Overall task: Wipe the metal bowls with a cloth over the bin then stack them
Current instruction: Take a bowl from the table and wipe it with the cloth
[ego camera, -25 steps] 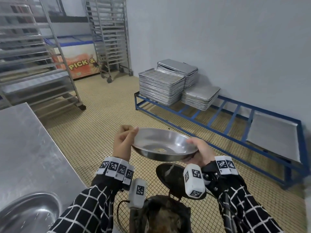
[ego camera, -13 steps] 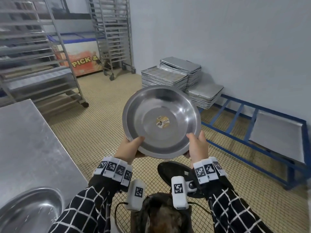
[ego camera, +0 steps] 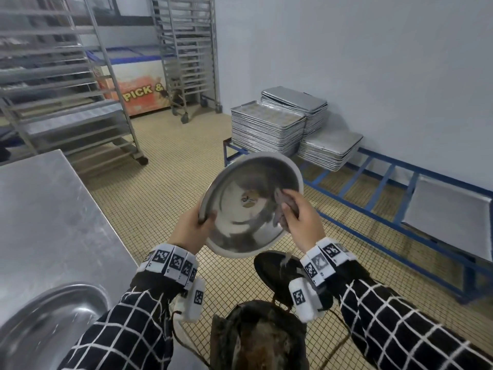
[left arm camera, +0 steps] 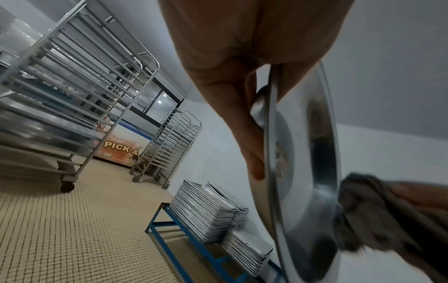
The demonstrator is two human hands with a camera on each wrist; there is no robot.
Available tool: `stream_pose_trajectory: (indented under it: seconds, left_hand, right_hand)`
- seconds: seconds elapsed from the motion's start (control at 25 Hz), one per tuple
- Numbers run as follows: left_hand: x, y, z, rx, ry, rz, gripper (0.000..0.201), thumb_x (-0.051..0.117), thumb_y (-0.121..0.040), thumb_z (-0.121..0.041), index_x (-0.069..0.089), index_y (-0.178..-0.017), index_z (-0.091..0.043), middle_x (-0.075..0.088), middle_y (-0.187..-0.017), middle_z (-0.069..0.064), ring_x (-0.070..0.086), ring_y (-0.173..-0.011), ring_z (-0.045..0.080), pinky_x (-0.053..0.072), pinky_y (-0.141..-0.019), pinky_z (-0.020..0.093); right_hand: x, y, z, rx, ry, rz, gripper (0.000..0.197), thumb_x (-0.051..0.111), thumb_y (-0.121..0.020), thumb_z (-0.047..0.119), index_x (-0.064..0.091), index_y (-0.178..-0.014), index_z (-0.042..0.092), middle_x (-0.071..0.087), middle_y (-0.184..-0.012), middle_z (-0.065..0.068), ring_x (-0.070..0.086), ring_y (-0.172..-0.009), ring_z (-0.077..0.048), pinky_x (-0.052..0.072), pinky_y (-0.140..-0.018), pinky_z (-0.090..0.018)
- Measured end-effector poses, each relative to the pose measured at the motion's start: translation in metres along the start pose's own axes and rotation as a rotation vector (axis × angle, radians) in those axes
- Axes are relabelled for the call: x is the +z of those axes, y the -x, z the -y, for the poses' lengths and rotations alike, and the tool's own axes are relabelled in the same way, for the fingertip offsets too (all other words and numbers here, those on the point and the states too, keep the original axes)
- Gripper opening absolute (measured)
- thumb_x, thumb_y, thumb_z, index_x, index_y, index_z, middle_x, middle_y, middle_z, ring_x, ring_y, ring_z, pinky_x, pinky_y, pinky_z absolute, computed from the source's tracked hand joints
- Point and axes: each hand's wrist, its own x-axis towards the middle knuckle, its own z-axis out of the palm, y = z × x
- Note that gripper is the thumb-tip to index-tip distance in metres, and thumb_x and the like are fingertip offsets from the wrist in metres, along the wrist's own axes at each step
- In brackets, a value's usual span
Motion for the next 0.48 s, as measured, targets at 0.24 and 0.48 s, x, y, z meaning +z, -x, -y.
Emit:
stream_pose_trajectory:
  seconds: [0.24, 0.48]
  left_hand:
    - [0.015, 0.015, -0.005, -0.02, 0.2, 0.022, 0.015, 0.054, -0.096, -0.014, 0.057, -0.088, -0.026, 0.065, -0.078, -0.002, 0.064, -0.07, 0.01, 0.05, -0.059, 0.02]
    - [0.008, 0.007, -0.018, 0.035, 0.303, -0.081, 0.007, 0.057, -0.094, -0.02, 0.057, -0.094, -0.027, 0.067, -0.09, -0.005, 0.066, -0.078, -0.002, 0.054, -0.068, 0.018]
  right_hand:
    - [0.018, -0.024, 0.003, -0.466, 0.129, -0.113, 0.032, 0.061, -0.09, 0.011, 0.063, -0.122, 0.01, 0.054, -0.118, -0.004, 0.047, -0.106, 0.001, 0.04, -0.097, -0.015]
    - [0.05, 0.0, -0.004, -0.591, 0.183, 0.179, 0.031, 0.054, -0.092, 0.017, 0.064, -0.121, 0.014, 0.055, -0.117, 0.003, 0.053, -0.103, -0.008, 0.045, -0.091, -0.018]
